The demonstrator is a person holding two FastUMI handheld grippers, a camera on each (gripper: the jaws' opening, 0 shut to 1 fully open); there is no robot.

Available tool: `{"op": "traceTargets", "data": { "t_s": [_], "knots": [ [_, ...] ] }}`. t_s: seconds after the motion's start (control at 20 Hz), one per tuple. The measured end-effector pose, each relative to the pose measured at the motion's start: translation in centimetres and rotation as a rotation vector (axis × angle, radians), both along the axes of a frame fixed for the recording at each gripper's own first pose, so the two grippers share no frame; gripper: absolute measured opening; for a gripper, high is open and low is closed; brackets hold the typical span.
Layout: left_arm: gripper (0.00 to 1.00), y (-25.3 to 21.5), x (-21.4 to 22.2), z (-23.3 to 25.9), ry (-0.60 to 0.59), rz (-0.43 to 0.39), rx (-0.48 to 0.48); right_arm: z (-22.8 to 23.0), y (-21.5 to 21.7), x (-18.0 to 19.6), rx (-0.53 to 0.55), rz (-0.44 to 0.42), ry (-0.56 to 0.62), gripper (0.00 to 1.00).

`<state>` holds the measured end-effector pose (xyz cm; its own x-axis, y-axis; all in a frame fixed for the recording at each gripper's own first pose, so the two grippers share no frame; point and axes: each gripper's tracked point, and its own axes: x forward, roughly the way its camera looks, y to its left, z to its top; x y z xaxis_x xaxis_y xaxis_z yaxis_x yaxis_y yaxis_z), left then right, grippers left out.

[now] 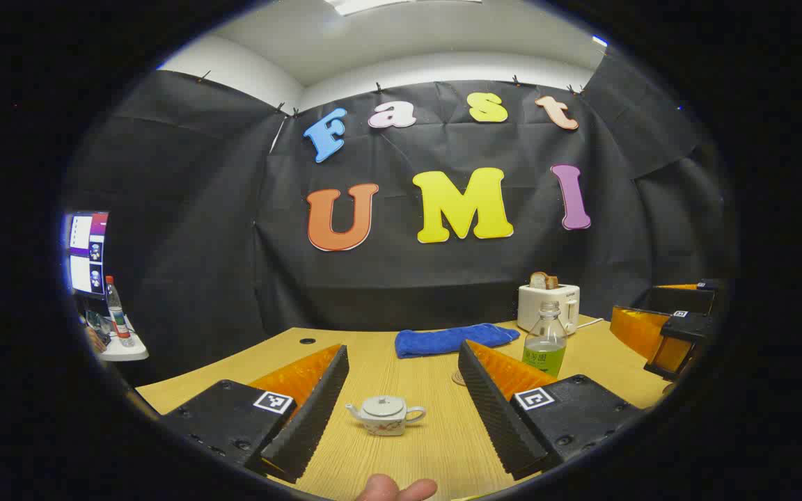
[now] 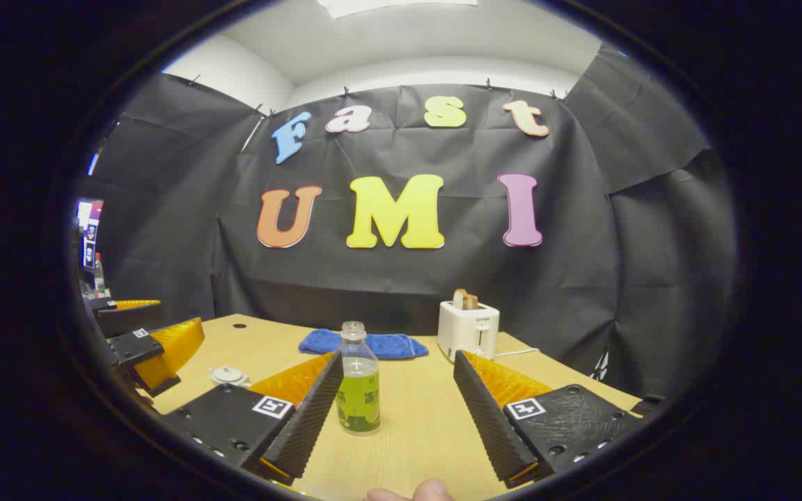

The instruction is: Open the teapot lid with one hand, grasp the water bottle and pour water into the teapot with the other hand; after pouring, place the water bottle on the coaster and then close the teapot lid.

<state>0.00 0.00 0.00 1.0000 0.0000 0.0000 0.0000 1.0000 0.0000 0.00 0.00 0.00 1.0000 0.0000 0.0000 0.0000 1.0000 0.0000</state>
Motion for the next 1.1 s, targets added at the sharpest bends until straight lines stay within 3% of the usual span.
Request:
{"op": "traceTargets", "data": {
  "t_s": [0.7, 1.1],
  "knots": [
    [0.99, -0.2, 0.2, -1.1, 0.032, -0.012, -0.007, -0.6, 0.0, 0.0, 0.002, -0.01, 0.018, 0.95],
    [0.99, -0.3, 1.0, -4.1, 0.1, -0.024, -0.031, -1.7, -0.9, 0.6, -0.012, -0.001, 0.028, 0.97]
  ]
}}
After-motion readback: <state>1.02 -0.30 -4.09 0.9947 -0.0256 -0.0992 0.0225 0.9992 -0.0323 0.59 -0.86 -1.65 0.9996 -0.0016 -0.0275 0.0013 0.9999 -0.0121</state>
